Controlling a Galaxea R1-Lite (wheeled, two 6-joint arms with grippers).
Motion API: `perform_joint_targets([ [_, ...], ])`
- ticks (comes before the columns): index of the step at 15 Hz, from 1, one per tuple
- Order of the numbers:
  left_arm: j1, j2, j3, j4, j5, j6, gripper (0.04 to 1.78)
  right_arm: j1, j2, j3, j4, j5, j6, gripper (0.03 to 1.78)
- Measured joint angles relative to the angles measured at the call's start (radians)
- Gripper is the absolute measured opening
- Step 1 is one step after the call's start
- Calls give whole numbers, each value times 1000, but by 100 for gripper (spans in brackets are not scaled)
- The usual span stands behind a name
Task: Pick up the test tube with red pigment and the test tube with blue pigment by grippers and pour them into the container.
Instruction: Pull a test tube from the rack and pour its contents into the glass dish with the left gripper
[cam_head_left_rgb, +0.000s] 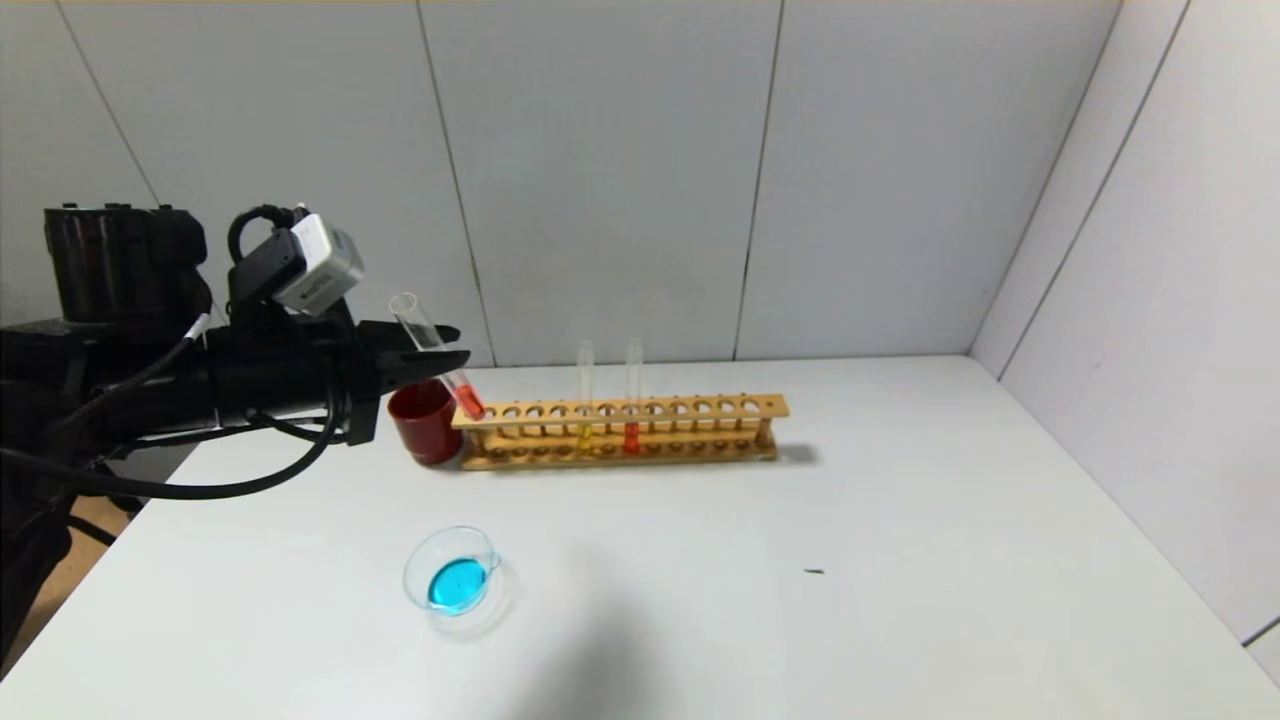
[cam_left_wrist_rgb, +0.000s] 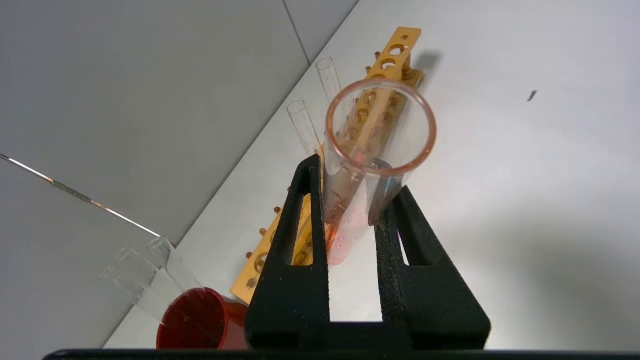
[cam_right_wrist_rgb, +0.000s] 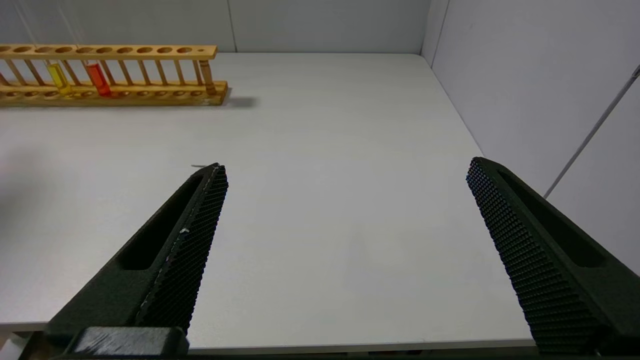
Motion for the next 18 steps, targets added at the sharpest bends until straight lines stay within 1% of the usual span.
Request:
perform_joint_targets([
  [1,16,1,7,0,-44,4,31,-1,0,0,0,0,0,175],
  [4,38,9,25,0,-67,31,31,0,0,0,0,0,0,175],
  [7,79,54,45,-3,-108,200,31,0,0,0,0,0,0,175],
  [10,110,102,60,-5,-117,385,31,-1,0,0,0,0,0,175],
  [13,127,141,54,-5,-126,505,31,0,0,0,0,0,0,175],
  [15,135,166,45,0,-151,597,31,0,0,0,0,0,0,175],
  [17,138,179,43,39,-156,685,31,0,0,0,0,0,0,175],
  [18,139,181,39,85,-155,730,31,-1,0,0,0,0,0,175],
])
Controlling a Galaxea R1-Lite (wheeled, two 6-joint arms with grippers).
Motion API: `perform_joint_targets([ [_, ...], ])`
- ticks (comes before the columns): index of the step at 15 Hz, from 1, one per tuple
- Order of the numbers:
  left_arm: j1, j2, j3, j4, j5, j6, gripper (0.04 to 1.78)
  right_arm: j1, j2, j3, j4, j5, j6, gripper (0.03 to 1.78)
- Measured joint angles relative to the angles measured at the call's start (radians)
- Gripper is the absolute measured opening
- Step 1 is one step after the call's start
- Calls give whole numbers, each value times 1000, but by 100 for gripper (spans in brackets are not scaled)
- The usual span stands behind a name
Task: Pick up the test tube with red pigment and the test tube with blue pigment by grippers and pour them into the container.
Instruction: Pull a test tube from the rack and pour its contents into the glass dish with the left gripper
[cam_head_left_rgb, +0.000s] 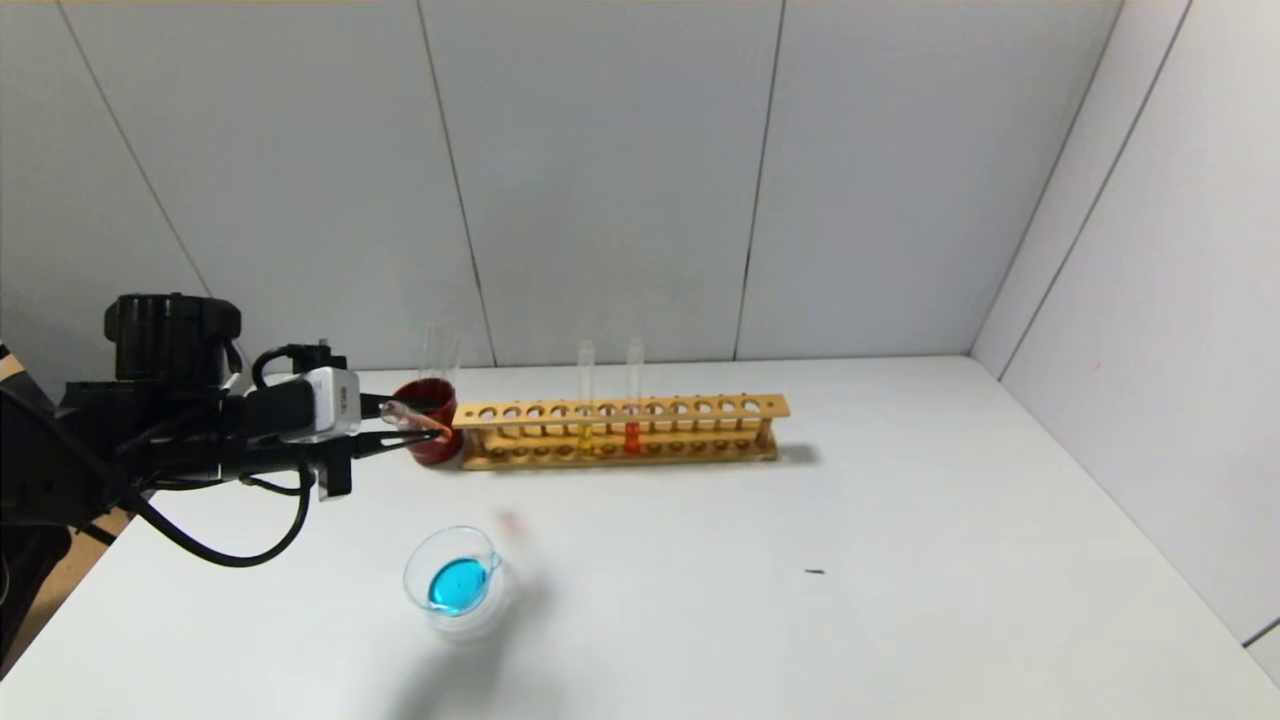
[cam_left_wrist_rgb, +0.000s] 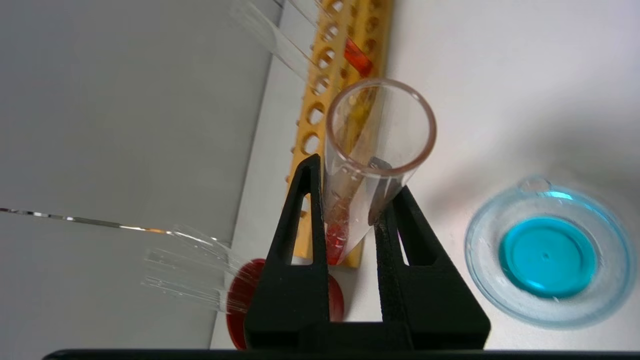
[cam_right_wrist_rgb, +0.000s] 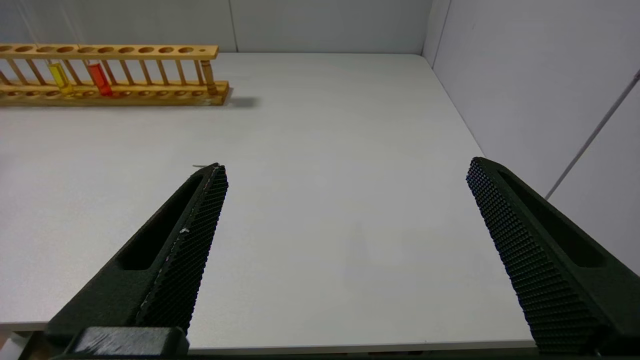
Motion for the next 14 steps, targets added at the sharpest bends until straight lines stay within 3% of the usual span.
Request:
perform_joint_targets([
  [3,6,-5,-11,107,16,131,31,1,0,0,0,0,0,175],
  [11,20,-7,-34,127,61,299,31,0,0,0,0,0,0,175],
  [14,13,-13,-33,200,67,369,31,0,0,0,0,0,0,175],
])
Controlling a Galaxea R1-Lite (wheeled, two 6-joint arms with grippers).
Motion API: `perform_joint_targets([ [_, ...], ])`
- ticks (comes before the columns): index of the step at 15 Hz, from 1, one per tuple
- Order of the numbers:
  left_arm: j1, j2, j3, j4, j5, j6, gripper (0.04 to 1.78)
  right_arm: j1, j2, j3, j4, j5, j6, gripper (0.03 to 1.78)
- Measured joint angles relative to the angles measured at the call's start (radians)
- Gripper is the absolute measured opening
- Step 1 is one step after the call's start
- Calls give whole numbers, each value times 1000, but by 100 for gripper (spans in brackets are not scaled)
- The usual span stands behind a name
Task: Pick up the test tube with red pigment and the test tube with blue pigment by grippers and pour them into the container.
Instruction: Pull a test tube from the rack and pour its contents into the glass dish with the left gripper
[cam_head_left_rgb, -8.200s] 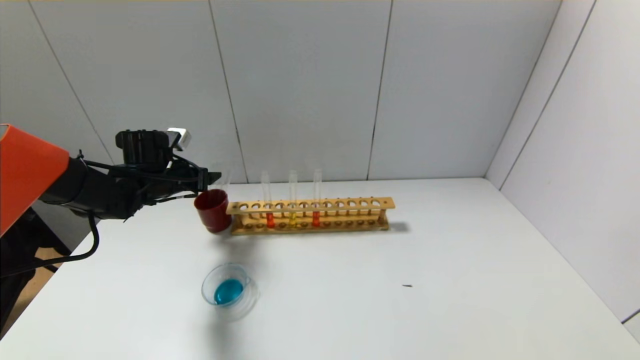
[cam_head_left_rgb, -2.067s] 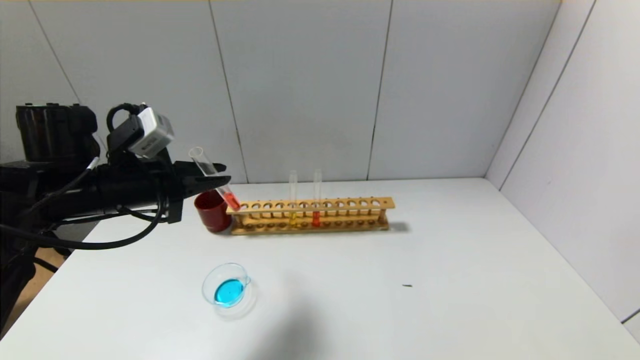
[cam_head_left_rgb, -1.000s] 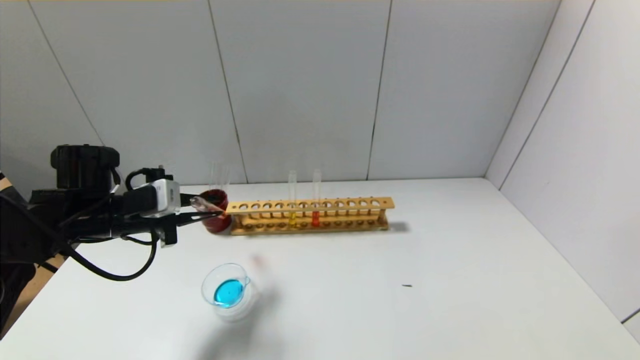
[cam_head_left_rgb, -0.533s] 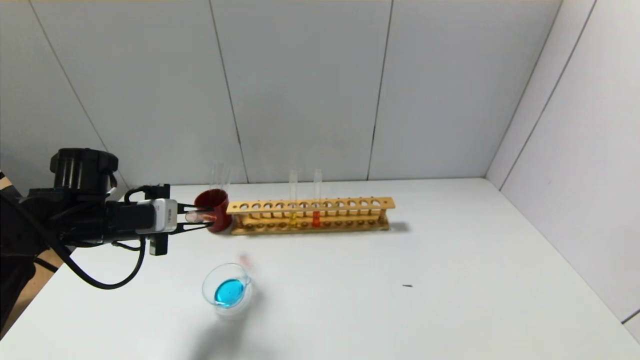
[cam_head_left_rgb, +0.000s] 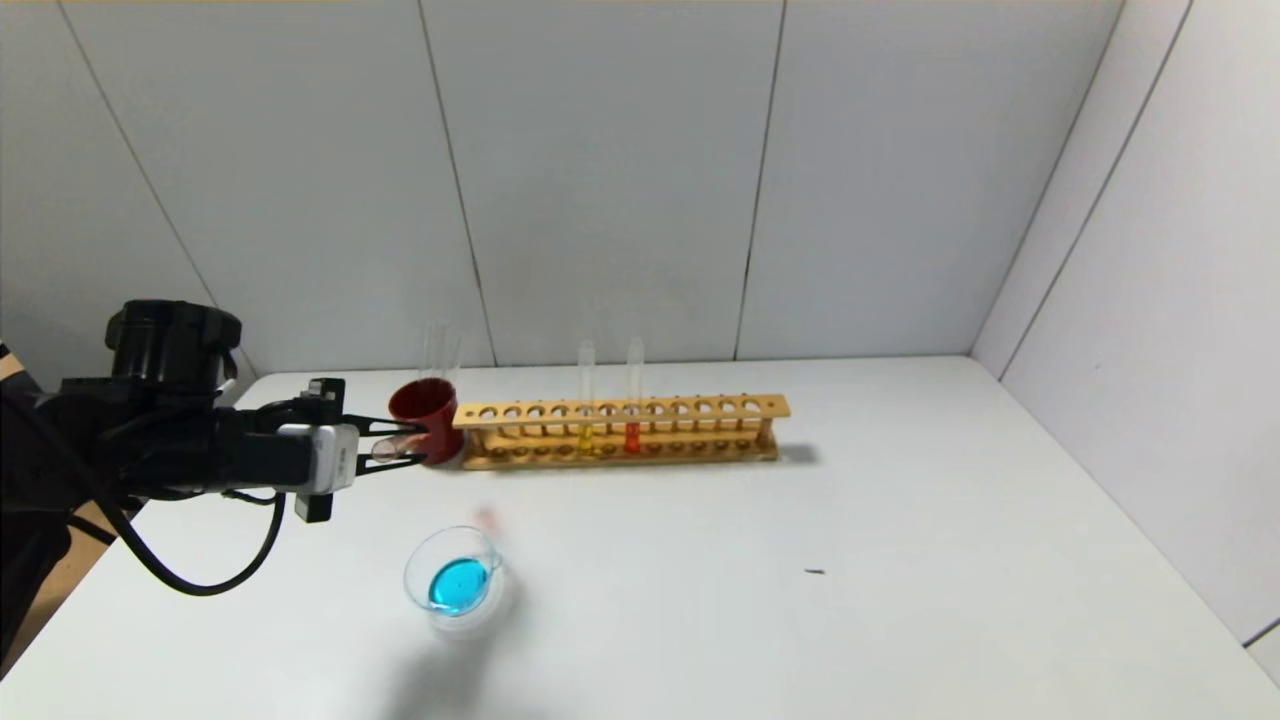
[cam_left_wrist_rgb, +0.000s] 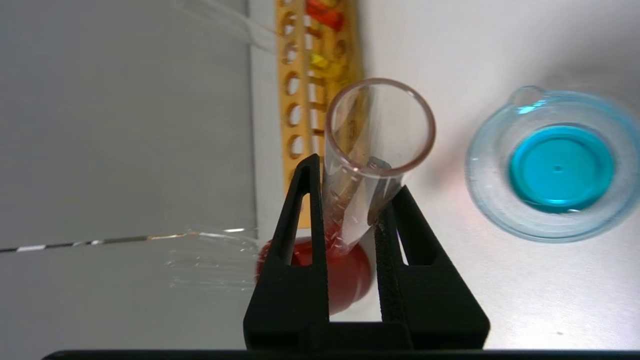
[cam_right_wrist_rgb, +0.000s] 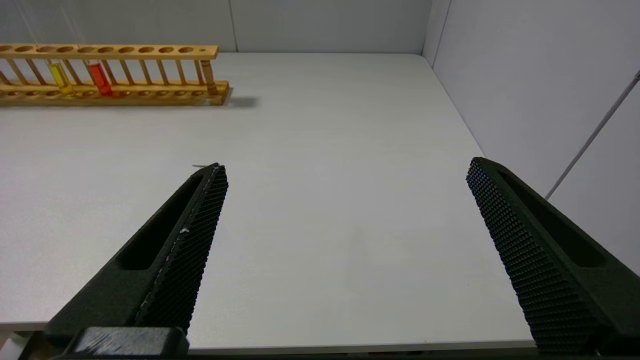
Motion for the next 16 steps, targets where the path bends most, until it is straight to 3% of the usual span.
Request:
perform_joint_targets([
  [3,-1,-2,-4,72,26,92,31,0,0,0,0,0,0,175],
  [7,-1,-1,-4,73,94,143,31,0,0,0,0,0,0,175],
  [16,-7,1,-9,71,92,255,31,0,0,0,0,0,0,175],
])
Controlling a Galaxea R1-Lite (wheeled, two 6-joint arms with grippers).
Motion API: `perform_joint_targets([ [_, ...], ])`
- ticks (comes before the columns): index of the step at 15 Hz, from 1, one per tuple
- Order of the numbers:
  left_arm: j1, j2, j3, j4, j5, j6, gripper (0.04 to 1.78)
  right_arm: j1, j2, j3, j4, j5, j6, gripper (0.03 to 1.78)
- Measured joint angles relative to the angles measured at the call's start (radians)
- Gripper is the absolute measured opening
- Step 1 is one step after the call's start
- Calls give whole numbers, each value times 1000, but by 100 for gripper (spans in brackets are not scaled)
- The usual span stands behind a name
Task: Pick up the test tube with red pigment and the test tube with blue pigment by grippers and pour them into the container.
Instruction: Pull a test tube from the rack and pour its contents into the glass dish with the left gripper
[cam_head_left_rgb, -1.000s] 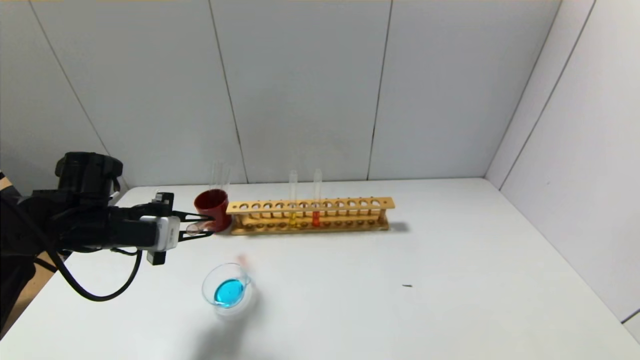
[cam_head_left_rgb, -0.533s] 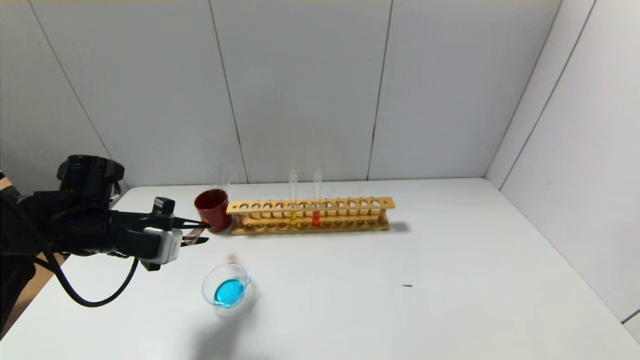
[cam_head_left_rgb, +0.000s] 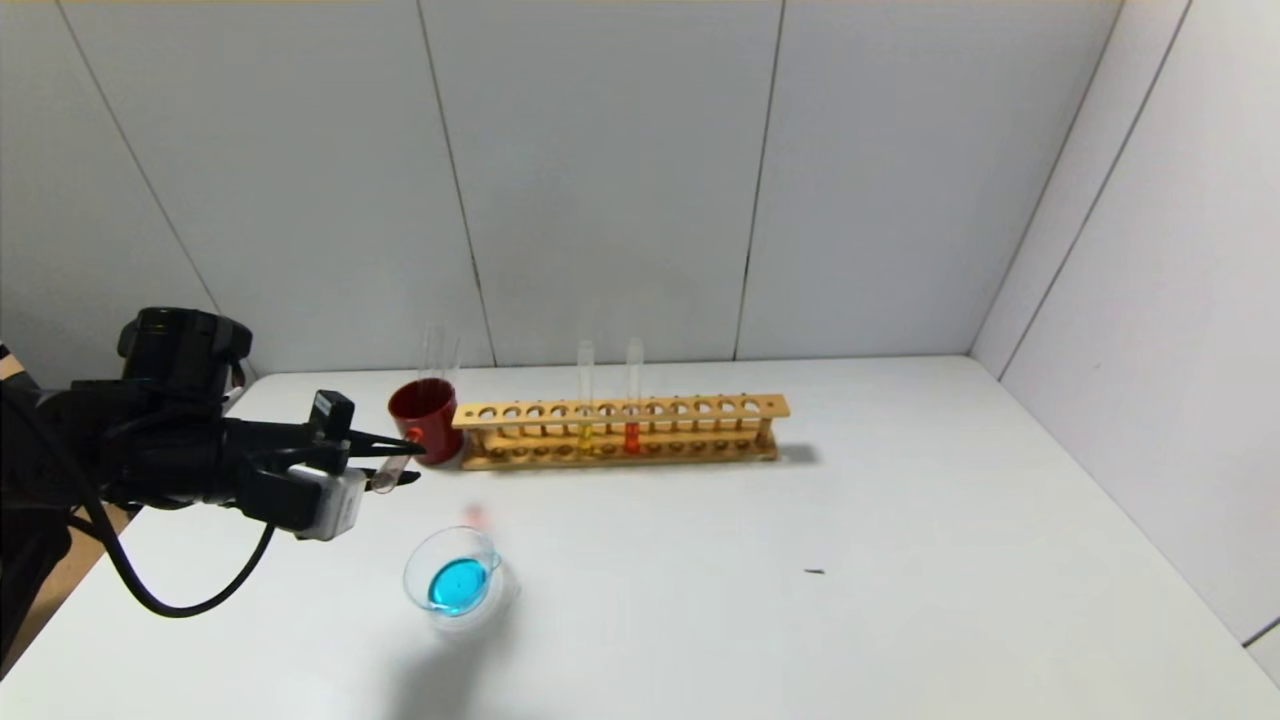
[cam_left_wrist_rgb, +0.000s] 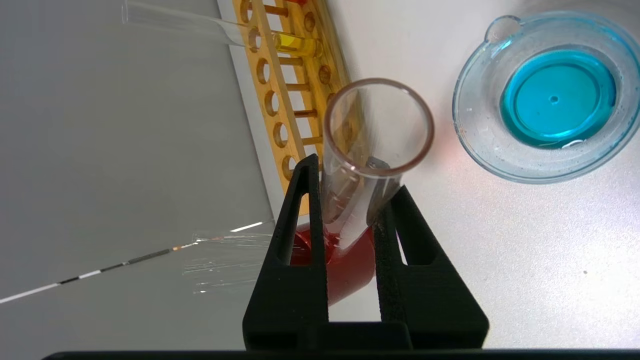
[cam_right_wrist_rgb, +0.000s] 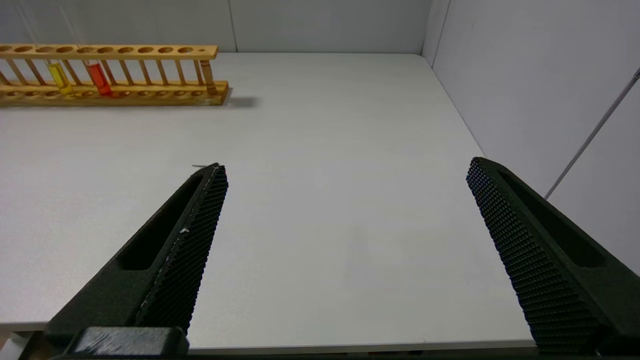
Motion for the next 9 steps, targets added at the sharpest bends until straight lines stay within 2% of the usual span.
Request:
perform_joint_targets([
  [9,-3,18,-1,-11,37,144,31,0,0,0,0,0,0,175],
])
